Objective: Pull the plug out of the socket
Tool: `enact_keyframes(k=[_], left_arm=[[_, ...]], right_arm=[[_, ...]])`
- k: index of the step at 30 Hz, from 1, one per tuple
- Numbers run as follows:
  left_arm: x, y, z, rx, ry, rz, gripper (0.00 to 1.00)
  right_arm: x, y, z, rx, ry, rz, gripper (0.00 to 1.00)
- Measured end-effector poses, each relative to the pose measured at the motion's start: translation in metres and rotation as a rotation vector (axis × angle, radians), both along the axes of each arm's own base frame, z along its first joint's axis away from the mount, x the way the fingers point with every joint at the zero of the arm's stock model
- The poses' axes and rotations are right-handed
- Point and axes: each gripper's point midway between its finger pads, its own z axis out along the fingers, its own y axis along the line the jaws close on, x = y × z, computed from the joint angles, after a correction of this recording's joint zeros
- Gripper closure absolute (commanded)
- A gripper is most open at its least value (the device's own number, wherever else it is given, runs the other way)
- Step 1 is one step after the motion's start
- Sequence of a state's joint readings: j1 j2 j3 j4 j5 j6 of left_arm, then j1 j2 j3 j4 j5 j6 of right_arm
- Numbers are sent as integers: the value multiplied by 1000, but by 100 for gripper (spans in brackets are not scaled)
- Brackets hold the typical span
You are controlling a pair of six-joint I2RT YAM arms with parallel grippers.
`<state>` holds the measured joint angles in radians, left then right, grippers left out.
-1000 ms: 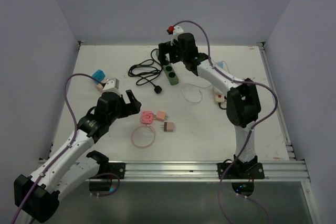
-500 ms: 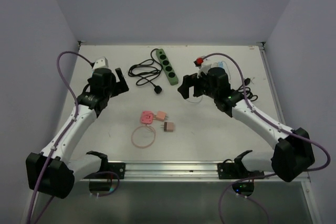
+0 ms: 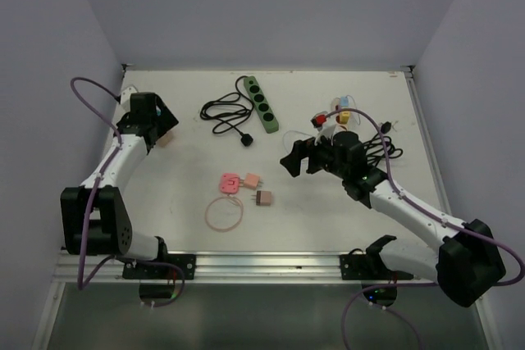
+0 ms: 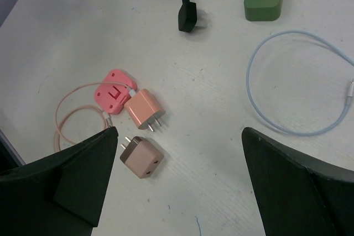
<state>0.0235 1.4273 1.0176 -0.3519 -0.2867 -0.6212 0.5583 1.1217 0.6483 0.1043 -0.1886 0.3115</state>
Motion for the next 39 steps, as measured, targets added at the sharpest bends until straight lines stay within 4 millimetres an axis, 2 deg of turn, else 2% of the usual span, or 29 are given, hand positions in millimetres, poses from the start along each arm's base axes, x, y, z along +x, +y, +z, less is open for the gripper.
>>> enact_keyframes(k=[7, 14, 18, 24, 32, 35, 39], left_arm=[[-10, 10, -33, 4, -13, 147, 3], [9, -4, -49, 63, -41, 176, 3], [17, 3, -64, 99, -12, 221, 4], [25, 13, -72, 151, -9, 275, 7], [33, 16, -86, 164, -2, 292, 11], [35, 16, -87, 165, -1, 293, 16], [41, 15, -83, 159, -19, 297, 34]], right_arm=[[-2, 4, -4, 26, -17, 21, 2], [-5, 6, -10, 42, -22, 36, 2], [-5, 6, -10, 50, -32, 36, 2], [-5, 6, -10, 52, -35, 38, 2], [-4, 7, -11, 51, -32, 41, 2], [-4, 7, -14, 47, -25, 41, 2], [-4, 8, -14, 47, -25, 41, 2]])
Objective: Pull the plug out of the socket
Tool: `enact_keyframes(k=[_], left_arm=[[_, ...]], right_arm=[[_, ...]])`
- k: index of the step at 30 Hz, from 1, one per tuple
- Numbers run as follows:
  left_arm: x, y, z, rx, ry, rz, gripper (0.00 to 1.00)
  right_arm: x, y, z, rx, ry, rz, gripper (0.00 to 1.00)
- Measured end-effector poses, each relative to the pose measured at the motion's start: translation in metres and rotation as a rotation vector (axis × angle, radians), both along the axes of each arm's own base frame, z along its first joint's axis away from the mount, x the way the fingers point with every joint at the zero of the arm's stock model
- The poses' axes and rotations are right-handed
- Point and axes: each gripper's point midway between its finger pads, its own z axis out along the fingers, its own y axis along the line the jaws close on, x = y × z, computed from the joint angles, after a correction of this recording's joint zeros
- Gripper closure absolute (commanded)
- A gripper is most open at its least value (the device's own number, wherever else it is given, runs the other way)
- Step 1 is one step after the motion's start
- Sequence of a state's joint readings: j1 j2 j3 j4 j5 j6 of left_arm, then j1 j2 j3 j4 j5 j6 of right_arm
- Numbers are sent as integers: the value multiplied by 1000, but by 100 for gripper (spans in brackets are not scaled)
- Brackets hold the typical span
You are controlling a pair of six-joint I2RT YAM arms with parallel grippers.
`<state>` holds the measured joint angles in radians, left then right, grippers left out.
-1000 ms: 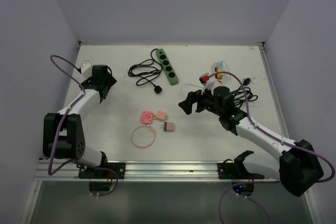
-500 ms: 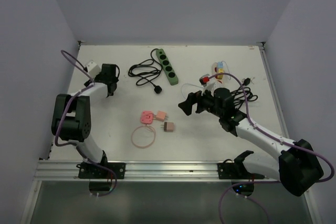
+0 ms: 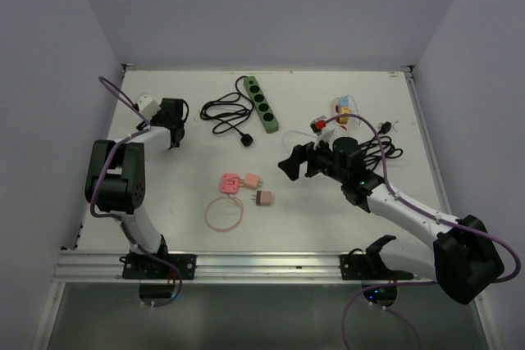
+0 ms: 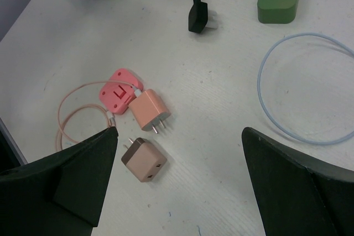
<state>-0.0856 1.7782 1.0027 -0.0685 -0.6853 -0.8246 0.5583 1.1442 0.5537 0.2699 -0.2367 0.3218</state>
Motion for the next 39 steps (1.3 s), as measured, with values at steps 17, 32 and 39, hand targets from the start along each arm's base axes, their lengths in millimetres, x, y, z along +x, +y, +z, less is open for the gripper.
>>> enact_keyframes(k=[17, 32, 39], left_arm=[[-5, -21, 3, -6, 41, -133, 100], [-57, -148, 40, -114, 60, -766, 100], [-82, -173, 43, -192, 39, -932, 100]], right_arm=[[-4, -3, 2, -8, -1, 2, 3], [-9, 4, 19, -9, 14, 22, 9], [-11, 24, 19, -8, 58, 55, 13]])
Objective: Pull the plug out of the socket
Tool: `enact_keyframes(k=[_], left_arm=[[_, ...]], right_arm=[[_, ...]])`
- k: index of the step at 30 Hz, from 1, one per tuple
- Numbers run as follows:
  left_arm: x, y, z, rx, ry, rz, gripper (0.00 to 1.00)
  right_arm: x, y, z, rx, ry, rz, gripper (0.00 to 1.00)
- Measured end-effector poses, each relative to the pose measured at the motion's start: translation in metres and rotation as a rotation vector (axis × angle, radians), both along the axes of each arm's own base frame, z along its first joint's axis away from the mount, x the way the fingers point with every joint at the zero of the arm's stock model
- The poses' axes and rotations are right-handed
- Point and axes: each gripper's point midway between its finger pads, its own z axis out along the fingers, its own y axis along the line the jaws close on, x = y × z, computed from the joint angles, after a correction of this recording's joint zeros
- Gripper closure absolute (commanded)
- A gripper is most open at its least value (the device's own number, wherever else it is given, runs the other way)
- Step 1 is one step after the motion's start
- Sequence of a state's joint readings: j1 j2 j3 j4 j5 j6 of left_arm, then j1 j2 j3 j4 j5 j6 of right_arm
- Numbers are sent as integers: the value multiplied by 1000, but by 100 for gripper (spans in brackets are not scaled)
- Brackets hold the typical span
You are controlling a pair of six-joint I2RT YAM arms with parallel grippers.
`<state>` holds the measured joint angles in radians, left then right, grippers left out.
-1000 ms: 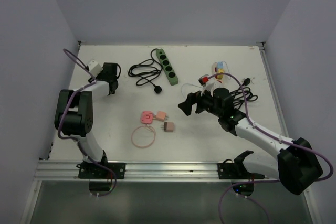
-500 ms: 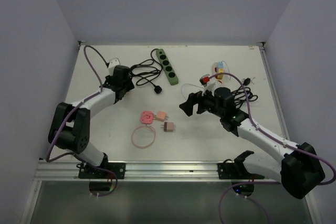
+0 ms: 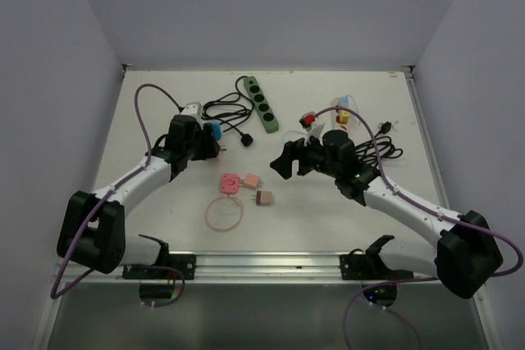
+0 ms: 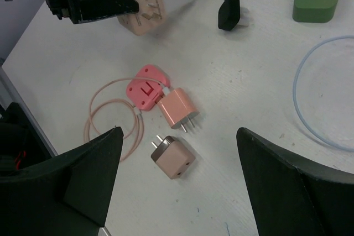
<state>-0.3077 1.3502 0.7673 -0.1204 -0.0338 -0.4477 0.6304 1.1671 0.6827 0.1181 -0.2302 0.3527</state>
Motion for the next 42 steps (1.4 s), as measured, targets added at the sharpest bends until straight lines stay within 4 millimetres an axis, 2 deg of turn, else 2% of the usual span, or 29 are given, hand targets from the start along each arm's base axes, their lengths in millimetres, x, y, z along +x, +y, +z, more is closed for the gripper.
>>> enact_keyframes(k=[6, 15, 24, 27, 31, 34, 38, 42], left_arm=[[-21, -28, -4, -43, -16, -137, 100], [-36, -64, 3, -72, -85, -295, 100], [-50, -96, 18, -64, -158, -426, 100], [-55, -102, 18, -57, -163, -456, 100], [-60, -109, 18, -48, -170, -484, 100], [-63, -113, 19, -49, -175, -496, 100], [-64, -114, 21, -48, -189, -503, 100], [-64, -114, 22, -46, -190, -499, 100]], right_arm=[[4, 19, 6, 14, 60, 5, 15], [35, 53, 30, 21, 69, -8, 20], [51, 75, 19, -31, 119, -12, 32], [52, 79, 12, -46, 137, -10, 39], [52, 82, 1, -69, 162, -11, 53], [51, 82, -6, -87, 176, -12, 68], [49, 80, -12, -110, 185, -6, 100], [48, 80, -11, -111, 181, 1, 100]])
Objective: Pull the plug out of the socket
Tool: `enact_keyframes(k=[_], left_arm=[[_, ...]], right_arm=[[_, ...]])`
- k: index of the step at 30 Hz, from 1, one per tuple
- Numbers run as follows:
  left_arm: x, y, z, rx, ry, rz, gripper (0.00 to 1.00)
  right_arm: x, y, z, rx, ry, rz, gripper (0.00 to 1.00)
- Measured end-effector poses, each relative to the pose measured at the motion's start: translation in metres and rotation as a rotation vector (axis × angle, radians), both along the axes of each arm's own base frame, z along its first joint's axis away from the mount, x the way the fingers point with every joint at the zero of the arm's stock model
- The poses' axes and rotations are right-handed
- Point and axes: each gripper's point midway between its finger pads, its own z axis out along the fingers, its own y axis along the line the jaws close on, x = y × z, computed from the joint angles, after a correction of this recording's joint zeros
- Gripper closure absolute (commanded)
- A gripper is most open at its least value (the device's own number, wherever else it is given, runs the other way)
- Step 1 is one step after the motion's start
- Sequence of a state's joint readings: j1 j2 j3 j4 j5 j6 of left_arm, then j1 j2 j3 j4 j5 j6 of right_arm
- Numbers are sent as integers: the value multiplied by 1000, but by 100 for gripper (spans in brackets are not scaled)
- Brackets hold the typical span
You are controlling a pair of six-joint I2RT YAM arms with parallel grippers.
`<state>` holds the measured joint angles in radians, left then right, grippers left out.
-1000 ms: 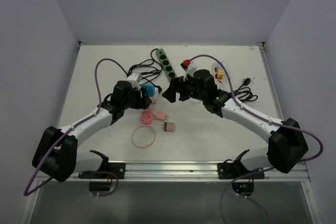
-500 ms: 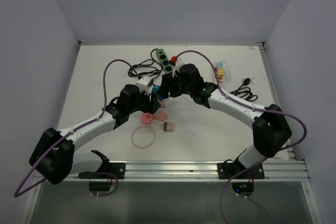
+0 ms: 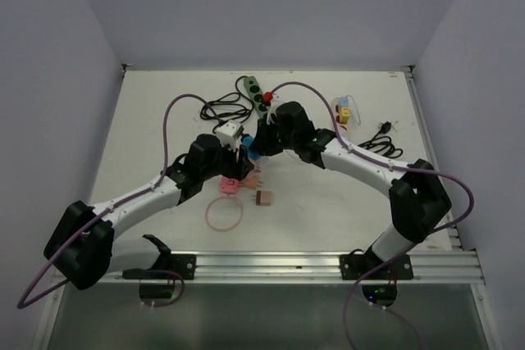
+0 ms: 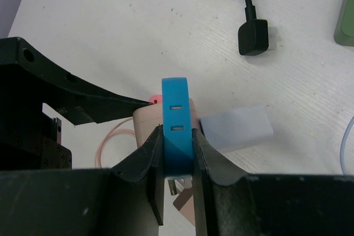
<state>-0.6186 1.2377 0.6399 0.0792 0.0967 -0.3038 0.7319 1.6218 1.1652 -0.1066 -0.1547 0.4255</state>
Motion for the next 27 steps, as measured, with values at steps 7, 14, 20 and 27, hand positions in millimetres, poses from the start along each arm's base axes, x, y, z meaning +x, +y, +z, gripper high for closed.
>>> enact_keyframes(k=[7, 14, 20, 27], left_arm=[[-1, -4, 2, -14, 3, -2, 100], [4, -11, 6, -17, -1, -7, 100], [6, -14, 4, -11, 9, -7, 100], [9, -18, 4, -11, 18, -7, 100]], right_arm=[[0, -4, 8, -15, -40, 8, 100], [4, -11, 14, -40, -85, -10, 100], [6, -13, 14, -54, -99, -13, 100], [9, -17, 16, -79, -136, -9, 100]])
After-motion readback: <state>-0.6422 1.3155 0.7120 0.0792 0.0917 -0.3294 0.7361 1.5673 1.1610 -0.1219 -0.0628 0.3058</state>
